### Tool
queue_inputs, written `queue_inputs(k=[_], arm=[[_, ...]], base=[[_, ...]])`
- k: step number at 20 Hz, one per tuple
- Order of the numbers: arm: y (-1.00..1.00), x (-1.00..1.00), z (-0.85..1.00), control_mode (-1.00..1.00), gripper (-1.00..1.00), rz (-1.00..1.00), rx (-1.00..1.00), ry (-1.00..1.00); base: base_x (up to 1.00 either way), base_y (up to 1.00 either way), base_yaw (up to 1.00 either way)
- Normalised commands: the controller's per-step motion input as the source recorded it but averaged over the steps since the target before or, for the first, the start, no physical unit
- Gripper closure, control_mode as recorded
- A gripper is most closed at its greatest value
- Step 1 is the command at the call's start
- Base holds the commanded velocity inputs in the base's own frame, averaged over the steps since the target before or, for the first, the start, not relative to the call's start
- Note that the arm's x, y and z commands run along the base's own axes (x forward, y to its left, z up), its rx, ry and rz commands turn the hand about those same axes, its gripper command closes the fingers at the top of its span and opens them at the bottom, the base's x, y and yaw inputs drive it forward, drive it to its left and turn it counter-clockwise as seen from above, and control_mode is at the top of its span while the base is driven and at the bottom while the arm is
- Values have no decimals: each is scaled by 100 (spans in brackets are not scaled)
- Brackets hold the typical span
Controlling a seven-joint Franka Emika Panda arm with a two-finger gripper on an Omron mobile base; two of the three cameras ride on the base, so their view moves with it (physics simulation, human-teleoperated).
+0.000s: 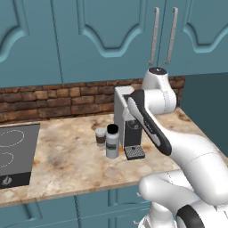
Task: Move the drinks to the dining counter.
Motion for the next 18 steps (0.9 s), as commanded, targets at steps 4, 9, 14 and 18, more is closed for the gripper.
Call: queue_inputs(k=[4,9,14,18], arm=[[24,0,0,-100,-100,0,0,7],[23,0,0,-100,-100,0,0,6],[24,2,0,-100,-100,0,0,2],[23,6,0,-100,-100,0,0,0]], base=[[0,0,0],[0,0,0],[0,0,0],[0,0,0]])
